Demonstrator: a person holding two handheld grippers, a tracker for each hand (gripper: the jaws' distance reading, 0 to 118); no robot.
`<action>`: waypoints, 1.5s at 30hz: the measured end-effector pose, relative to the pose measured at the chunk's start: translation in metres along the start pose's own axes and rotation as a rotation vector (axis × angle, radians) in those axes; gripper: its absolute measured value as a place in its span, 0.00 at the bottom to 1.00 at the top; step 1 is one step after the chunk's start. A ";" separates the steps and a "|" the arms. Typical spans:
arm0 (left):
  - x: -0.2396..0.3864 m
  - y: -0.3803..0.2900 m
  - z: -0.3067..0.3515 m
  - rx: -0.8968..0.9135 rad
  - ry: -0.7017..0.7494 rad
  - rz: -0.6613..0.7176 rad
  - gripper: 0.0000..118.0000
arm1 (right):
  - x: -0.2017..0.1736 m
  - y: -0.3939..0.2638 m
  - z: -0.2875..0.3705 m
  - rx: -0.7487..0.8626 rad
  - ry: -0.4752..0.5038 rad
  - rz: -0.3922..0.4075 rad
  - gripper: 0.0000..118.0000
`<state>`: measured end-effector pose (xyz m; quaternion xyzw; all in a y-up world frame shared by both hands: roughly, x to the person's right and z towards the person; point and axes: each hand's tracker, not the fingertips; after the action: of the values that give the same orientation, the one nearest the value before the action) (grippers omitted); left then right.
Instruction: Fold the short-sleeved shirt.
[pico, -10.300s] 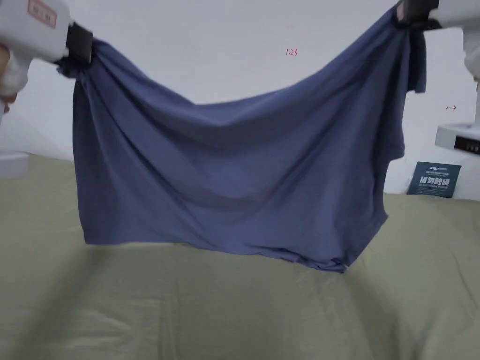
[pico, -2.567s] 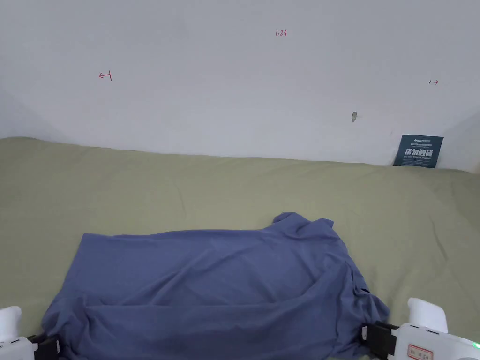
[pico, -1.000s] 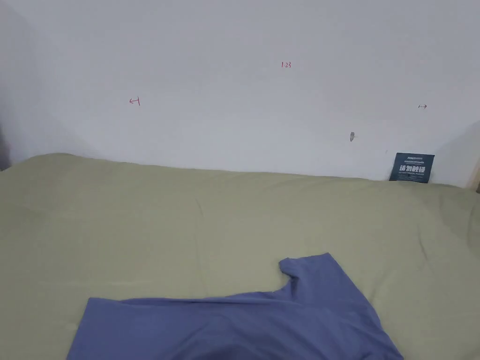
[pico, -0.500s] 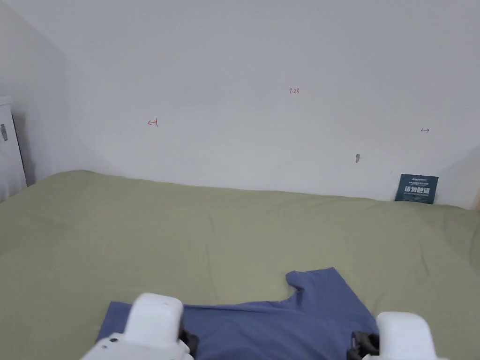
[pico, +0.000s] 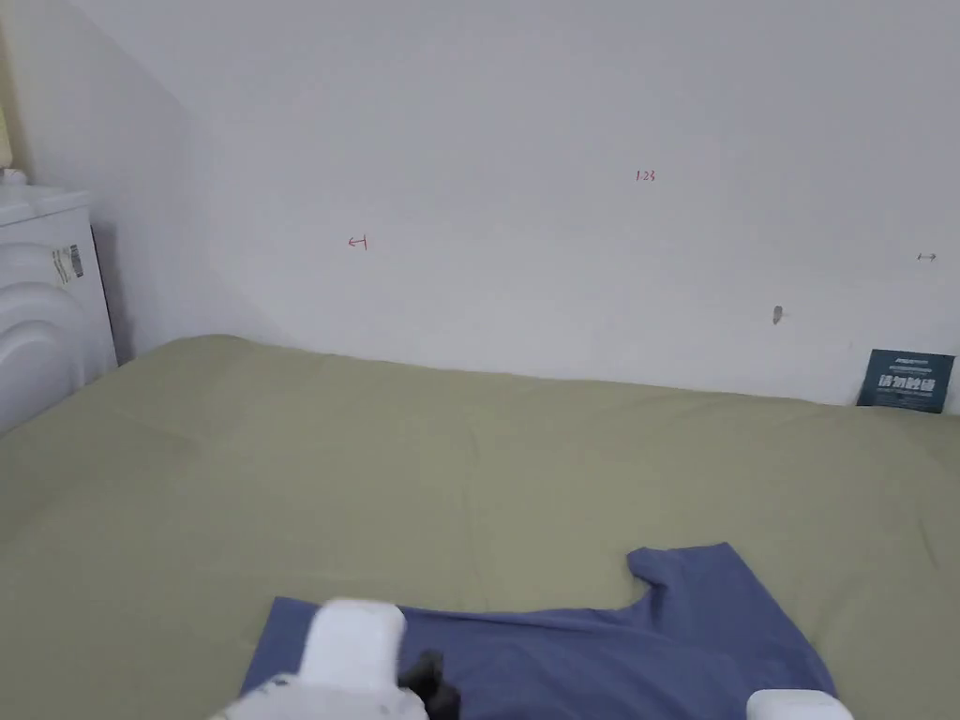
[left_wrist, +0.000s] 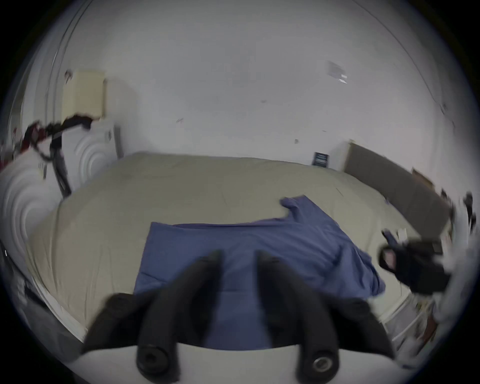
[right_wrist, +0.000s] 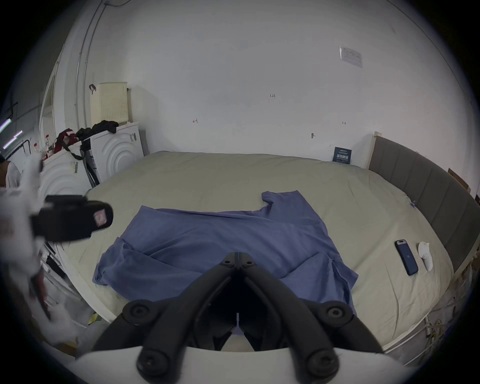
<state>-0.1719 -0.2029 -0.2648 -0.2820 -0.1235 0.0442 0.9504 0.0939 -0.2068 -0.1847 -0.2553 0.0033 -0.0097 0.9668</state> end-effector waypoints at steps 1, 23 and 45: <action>-0.020 0.009 -0.013 0.019 0.059 0.085 0.90 | 0.004 0.003 -0.004 0.003 0.014 -0.015 0.01; -0.174 0.041 -0.276 -0.563 0.229 0.040 0.64 | 0.096 0.022 -0.083 -0.098 -0.054 -0.065 0.01; -0.155 0.046 -0.227 -0.419 0.071 -0.015 0.00 | 0.251 0.107 -0.375 -0.694 -0.077 -0.001 0.82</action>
<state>-0.2629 -0.3072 -0.5069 -0.4738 -0.0984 0.0007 0.8751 0.3429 -0.3043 -0.5642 -0.5688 -0.0304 0.0012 0.8219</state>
